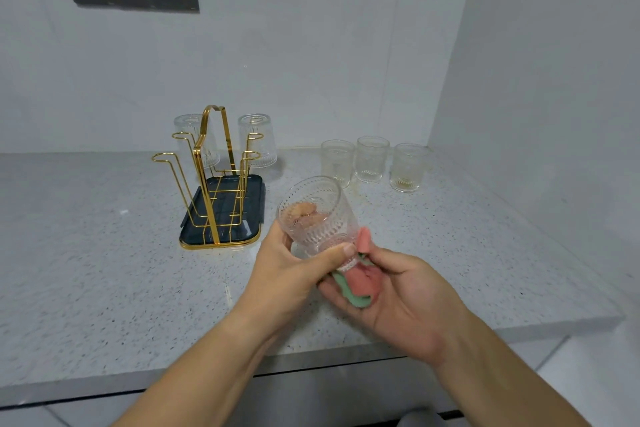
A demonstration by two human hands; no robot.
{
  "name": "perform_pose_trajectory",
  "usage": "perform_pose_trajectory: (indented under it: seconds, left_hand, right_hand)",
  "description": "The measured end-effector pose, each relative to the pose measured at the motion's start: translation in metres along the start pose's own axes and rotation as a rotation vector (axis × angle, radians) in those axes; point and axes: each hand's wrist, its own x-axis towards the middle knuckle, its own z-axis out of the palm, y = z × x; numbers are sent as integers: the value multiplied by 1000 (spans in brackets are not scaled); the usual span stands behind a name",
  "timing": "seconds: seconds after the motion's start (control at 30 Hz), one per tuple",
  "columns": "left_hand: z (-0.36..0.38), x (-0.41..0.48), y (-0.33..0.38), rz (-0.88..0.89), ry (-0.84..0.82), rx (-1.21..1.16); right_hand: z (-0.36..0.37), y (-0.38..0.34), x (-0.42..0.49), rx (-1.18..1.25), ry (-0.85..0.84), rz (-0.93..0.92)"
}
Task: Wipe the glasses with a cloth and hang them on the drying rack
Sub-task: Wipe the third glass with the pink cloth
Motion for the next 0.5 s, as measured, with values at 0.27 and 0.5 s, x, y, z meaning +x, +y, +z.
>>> perform_pose_trajectory:
  seconds: [0.27,0.5]
  left_hand:
    - [-7,4,-2,34,22,197]
    - [-3,0,-5,-75,69,99]
  right_hand:
    - [-12,-17,-4,-278,163,-68]
    - [-40,-20,-2,-1155,420,-438]
